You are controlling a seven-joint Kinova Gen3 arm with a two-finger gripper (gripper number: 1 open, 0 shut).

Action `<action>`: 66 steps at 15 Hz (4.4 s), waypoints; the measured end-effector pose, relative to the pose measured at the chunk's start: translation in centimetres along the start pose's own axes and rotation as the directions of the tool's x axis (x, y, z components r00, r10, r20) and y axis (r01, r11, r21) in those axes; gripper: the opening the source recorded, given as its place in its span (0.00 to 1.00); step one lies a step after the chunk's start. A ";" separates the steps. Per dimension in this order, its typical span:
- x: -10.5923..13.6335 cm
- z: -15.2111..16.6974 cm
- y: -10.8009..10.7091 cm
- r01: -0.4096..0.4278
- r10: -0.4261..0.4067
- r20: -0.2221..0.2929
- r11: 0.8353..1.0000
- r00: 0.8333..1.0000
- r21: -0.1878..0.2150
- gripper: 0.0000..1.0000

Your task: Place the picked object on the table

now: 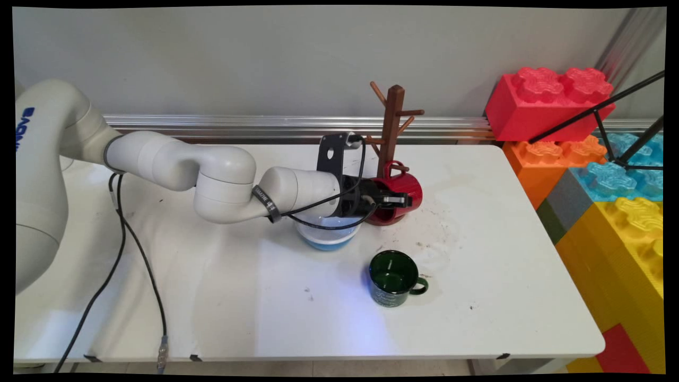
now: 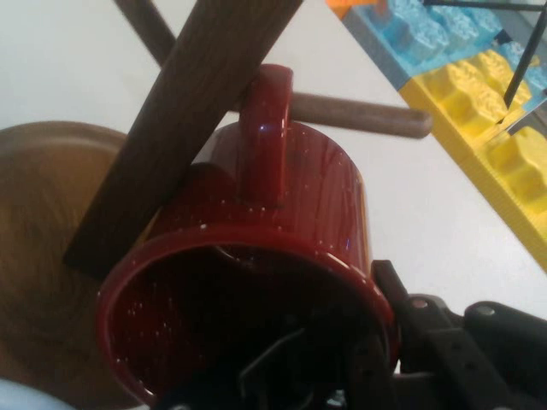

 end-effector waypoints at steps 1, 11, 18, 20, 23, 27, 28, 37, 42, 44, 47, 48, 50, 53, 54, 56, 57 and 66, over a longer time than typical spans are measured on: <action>0.2 -0.1 0.1 0.000 0.000 -0.002 1.000 1.000 -0.008 0.00; 1.3 -1.2 2.2 0.023 -0.023 -0.001 0.995 1.000 -0.098 0.00; 1.1 -2.9 4.5 0.061 -0.053 0.049 0.983 0.997 -0.170 0.00; 1.3 -3.3 5.2 0.062 -0.052 0.058 0.980 0.997 -0.191 0.00; 1.7 -3.7 5.9 0.048 -0.033 0.076 0.977 0.997 -0.206 0.00; 2.5 -4.3 6.9 0.009 0.017 0.127 0.979 0.992 -0.205 0.00; 2.6 -4.4 7.2 0.001 0.028 0.138 0.979 0.990 -0.205 0.00; 6.4 -6.6 10.7 -0.140 0.154 0.215 0.987 0.964 -0.078 0.00; 9.1 -7.9 12.0 -0.198 0.158 0.278 0.973 0.948 0.121 0.00; 9.9 -8.2 13.4 -0.195 0.141 0.313 0.969 0.939 0.148 0.00; 10.6 -8.6 15.5 -0.188 0.117 0.369 0.969 0.922 0.163 0.00; 10.8 -8.8 16.3 -0.186 0.110 0.389 0.969 0.915 0.163 0.00; 11.1 -8.9 17.2 -0.184 0.101 0.417 0.969 0.903 0.164 0.00; 11.5 -9.1 18.5 -0.197 0.100 0.460 0.966 0.882 0.169 0.00; 11.6 -9.1 18.8 -0.204 0.102 0.472 0.964 0.876 0.170 0.00; 11.7 -9.4 19.5 -0.234 0.110 0.514 0.955 0.850 0.182 0.00; 11.7 -9.5 19.9 -0.254 0.116 0.539 0.949 0.834 0.188 0.00; 10.7 -11.6 20.0 -0.413 0.184 0.713 0.896 0.677 0.161 0.00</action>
